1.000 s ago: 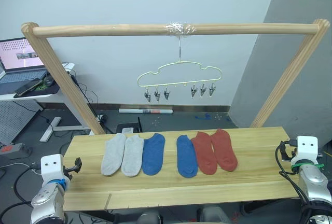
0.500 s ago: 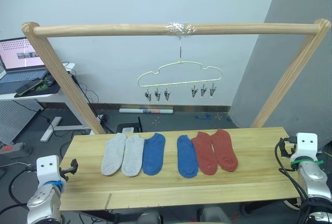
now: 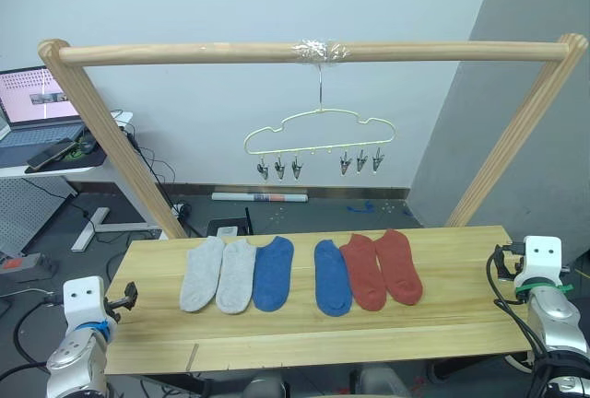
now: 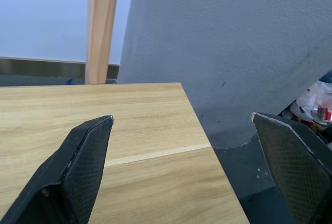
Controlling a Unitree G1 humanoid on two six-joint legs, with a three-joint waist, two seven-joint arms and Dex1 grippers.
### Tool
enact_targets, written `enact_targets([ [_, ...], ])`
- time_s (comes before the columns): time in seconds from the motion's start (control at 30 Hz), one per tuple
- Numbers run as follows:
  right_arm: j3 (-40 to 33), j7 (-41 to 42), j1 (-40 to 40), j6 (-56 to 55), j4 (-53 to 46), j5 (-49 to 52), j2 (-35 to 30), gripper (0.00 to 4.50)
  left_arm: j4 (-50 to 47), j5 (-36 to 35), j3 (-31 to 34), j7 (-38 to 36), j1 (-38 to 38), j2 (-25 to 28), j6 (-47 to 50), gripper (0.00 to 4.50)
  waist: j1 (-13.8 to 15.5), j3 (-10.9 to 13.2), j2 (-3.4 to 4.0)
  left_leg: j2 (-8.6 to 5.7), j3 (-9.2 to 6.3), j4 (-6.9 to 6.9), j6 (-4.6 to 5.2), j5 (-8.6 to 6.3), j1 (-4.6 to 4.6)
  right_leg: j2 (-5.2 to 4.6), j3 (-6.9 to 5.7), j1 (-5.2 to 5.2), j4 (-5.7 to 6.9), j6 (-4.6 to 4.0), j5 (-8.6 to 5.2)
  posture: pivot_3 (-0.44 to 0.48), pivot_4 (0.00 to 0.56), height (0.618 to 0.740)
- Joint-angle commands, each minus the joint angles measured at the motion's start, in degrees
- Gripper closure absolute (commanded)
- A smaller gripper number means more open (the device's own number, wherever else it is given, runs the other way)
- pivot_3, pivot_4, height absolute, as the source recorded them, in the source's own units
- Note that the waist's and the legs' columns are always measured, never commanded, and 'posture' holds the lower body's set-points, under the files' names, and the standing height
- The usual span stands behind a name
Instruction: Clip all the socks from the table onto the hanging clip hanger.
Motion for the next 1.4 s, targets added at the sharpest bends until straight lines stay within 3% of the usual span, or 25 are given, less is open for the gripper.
enact_targets([
  [0.03, -0.3, 2.2, -1.6, 0.5, -1.4, 1.0, -0.9, 0.00, -2.2, -1.1, 1.7, 0.2, -0.1, 0.5, -1.0, 0.04, 0.0, 0.0, 0.00, 0.00, 0.00, 0.00, 0.00, 0.00, 0.00, 0.00, 0.00, 0.00, 0.00, 0.00, 0.00, -0.011, 0.000, 0.740],
  [0.13, -0.8, 2.1, -1.6, 0.5, -1.9, 1.2, -0.6, 0.00, -2.3, -1.2, 1.7, 0.2, 0.0, 0.5, -1.0, 0.04, -0.7, 0.0, -0.04, -0.20, -0.39, -0.02, 0.00, 0.00, -0.27, -0.22, -0.34, 0.20, 0.03, 0.02, -0.07, -0.011, 0.000, 0.740],
  [0.2, -1.0, 1.7, -1.8, 0.7, -1.7, 1.2, -0.6, 0.00, -2.4, -1.3, 1.7, 0.3, 0.0, 0.6, -1.0, 0.04, -1.2, -0.1, 0.10, -1.14, -1.63, -0.01, 0.25, 0.16, -0.51, -1.84, -2.16, 0.69, 0.19, 0.25, -0.53, -0.009, 0.000, 0.740],
  [0.23, -0.9, 1.4, -1.9, 0.9, -1.6, 0.9, -0.6, 0.00, -2.4, -1.3, 1.6, 0.3, 0.1, 0.6, -1.0, 0.04, -0.9, -0.2, 0.20, -1.41, -1.98, 0.00, 0.41, 0.27, -0.30, -1.92, -2.58, 0.74, 0.22, 0.41, -0.70, -0.009, 0.000, 0.740],
  [0.43, -1.0, 1.1, -2.1, 0.9, -0.9, 0.8, -0.6, 0.00, -2.6, -1.3, 1.4, 0.2, 0.1, 0.7, -0.9, 0.04, 1.1, -0.4, 0.39, -1.33, -1.25, -0.07, 0.37, 0.25, -0.59, -1.75, -1.73, 0.25, 0.15, 0.84, -0.56, -0.011, 0.000, 0.740],
  [0.63, 0.0, 2.3, -1.0, 0.9, -3.1, -0.1, -1.1, 0.00, -6.1, 0.3, -0.6, -0.8, 0.9, 0.5, -2.1, 0.04, 1.2, -0.5, 0.38, -1.30, -1.14, -0.09, 0.35, 0.23, -0.60, -1.74, -1.66, 0.24, 0.13, 0.58, -0.72, -0.016, 0.000, 0.740],
  [0.73, 0.8, 5.9, 1.2, 2.0, -9.3, 0.8, -1.3, 0.00, -14.9, 0.8, -3.0, -3.5, 3.3, 0.0, -2.1, 0.04, 1.2, -0.5, 0.39, -1.28, -1.09, -0.09, 0.35, 0.23, -0.61, -1.74, -1.62, 0.23, 0.12, 0.56, -0.73, -0.030, 0.004, 0.740],
  [0.97, 6.0, 22.8, 8.9, 11.4, -38.0, 11.0, -0.9, 0.00, -44.8, -5.7, -6.5, -8.5, 9.8, -2.1, 6.3, 0.04, 0.9, 0.3, 0.62, -1.19, -1.00, -0.09, 0.33, 0.21, -0.69, -1.74, -1.53, 0.12, 0.15, 0.55, -0.74, -0.062, 0.054, 0.740],
  [1.17, 11.0, 27.8, 6.2, 18.3, -52.1, 16.4, 0.3, 0.00, -57.4, -6.8, -11.4, -5.1, 4.5, -5.4, 12.9, 0.04, 1.1, 2.2, 0.46, -1.16, -0.94, -0.07, 0.33, 0.21, -0.70, -1.74, -1.55, 0.12, 0.16, 0.54, -0.75, -0.075, 0.085, 0.740],
  [1.27, 13.8, 28.1, 2.4, 21.9, -56.6, 17.7, 1.5, 0.00, -60.3, -6.4, -15.1, -3.9, -0.2, -7.9, 15.0, 0.59, 1.1, 2.7, 0.34, -1.17, -0.94, -0.06, 0.34, 0.22, -0.77, -1.71, -1.57, 0.08, 0.15, 0.56, -0.73, -0.088, 0.094, 0.740],
  [1.4, 16.8, 28.8, -2.1, 26.3, -60.8, 19.6, 2.6, 0.00, -59.7, -5.5, -18.7, -2.9, -5.6, -10.6, 17.0, 1.78, 1.1, 2.9, 0.20, -1.20, -0.93, -0.08, 0.27, 0.16, -0.92, -1.71, -1.57, -0.02, 0.03, 1.00, -0.61, -0.100, 0.100, 0.740],
])
